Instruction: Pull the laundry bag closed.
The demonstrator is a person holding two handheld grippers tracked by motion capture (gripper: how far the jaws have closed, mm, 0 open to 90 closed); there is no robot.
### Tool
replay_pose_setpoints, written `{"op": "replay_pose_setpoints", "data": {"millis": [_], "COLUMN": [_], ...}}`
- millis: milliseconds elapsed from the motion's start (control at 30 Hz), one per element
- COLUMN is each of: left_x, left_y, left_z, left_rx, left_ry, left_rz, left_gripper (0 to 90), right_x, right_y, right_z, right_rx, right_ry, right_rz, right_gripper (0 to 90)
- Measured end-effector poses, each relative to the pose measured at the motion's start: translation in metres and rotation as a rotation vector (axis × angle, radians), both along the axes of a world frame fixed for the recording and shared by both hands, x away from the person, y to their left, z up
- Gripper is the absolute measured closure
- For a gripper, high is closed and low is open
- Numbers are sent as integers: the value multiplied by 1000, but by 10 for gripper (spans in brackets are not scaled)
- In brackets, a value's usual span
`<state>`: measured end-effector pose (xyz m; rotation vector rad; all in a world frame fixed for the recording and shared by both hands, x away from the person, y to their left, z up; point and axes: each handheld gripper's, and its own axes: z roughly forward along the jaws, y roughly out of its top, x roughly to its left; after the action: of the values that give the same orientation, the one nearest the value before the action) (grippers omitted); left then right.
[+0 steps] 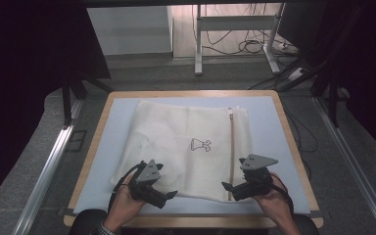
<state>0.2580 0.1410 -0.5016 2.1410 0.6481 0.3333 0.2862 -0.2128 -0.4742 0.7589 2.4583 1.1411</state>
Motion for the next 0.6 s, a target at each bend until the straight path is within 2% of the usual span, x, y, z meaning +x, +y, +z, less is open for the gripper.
{"op": "replay_pose_setpoints", "data": {"millis": [300, 600], "left_x": [-5, -11], "left_y": [18, 29], "left_z": [1, -3], "left_rx": [-10, 12], "left_ry": [-4, 2], "left_rz": [44, 75], "left_gripper": [9, 9], "right_x": [-12, -23], "right_y": [-11, -28], "right_z": [-2, -5], "right_rx": [1, -9], "right_ry": [8, 10], "right_rz": [-12, -48], "right_gripper": [0, 0]}}
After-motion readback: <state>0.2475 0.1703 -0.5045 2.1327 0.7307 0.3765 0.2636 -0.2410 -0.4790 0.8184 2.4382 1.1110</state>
